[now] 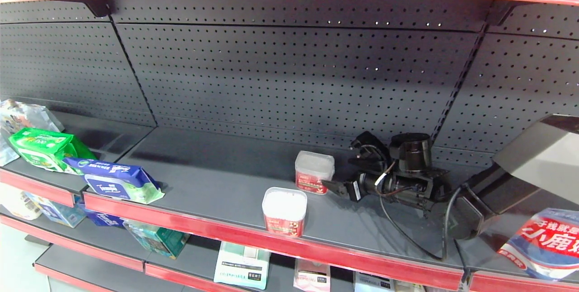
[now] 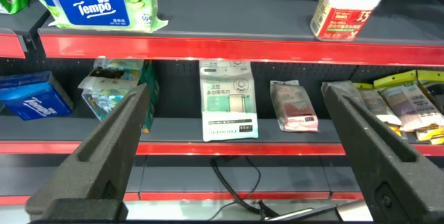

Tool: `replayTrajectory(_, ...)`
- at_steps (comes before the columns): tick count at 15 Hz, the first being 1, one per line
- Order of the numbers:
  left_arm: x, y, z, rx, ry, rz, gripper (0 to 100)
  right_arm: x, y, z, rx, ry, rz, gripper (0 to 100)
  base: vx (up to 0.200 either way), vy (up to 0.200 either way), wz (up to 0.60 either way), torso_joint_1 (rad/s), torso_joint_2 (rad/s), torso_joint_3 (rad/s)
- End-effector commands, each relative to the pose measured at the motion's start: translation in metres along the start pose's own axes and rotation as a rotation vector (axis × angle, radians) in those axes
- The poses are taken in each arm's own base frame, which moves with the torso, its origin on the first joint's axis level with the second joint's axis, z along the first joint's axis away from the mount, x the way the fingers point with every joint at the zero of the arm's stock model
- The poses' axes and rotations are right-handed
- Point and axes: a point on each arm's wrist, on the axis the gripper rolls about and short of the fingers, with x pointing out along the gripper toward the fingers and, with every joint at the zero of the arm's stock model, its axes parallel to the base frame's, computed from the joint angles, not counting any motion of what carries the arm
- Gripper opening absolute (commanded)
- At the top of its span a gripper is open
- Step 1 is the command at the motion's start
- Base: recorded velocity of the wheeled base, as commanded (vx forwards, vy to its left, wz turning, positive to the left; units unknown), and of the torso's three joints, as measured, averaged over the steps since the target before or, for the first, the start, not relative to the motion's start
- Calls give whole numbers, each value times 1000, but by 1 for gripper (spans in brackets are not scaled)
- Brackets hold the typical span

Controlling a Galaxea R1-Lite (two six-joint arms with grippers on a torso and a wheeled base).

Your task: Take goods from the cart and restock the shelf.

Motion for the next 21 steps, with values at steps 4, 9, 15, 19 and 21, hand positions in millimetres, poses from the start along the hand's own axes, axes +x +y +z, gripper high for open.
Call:
replayTrajectory(4,0,0,0,-1,1,1,100,-18,-1,29,-1,-87,-50,100,0,0,0,0,0,0)
replayTrajectory(9,0,0,0,-1,1,1,100,-35,-2,43,38,-123,-151,100,0,0,0,0,0,0)
replayTrajectory(15,0,0,0,-2,0,-1,100,-91,4,54,86,-165,-351,100,0,0,0,0,0,0)
replayTrajectory(19,0,0,0,-1,2,-13,100,-125,3,63,100,-217,-484,100,0,0,0,0,0,0)
replayTrajectory(21,0,0,0,-1,2,-13,100,-139,4,66,108,-239,-545,100,0,0,0,0,0,0)
